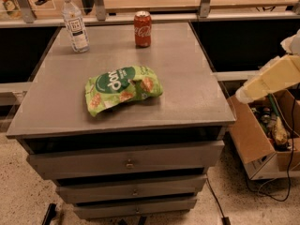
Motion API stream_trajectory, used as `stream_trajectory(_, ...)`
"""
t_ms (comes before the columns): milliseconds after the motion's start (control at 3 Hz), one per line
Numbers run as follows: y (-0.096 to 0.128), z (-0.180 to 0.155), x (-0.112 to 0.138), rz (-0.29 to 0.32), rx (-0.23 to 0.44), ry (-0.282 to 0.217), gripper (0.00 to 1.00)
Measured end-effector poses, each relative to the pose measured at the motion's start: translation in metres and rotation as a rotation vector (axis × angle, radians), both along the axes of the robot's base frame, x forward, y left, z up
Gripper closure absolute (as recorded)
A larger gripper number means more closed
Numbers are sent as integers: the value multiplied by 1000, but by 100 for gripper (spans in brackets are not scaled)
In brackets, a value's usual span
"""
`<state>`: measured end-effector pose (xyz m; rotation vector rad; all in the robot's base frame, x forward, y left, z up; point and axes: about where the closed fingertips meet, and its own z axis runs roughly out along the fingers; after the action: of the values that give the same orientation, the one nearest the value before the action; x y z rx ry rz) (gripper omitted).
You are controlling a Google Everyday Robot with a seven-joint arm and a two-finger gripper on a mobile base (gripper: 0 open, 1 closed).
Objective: Pick coke can
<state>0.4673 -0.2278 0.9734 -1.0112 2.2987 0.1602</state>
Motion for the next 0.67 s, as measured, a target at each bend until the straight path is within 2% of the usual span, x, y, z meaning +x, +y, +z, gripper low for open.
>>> stream_trajectory(333, 3, 4, 16, -58, 116, -76, 0)
stream_trajectory(667, 3, 15, 35, -99, 204, -160, 0)
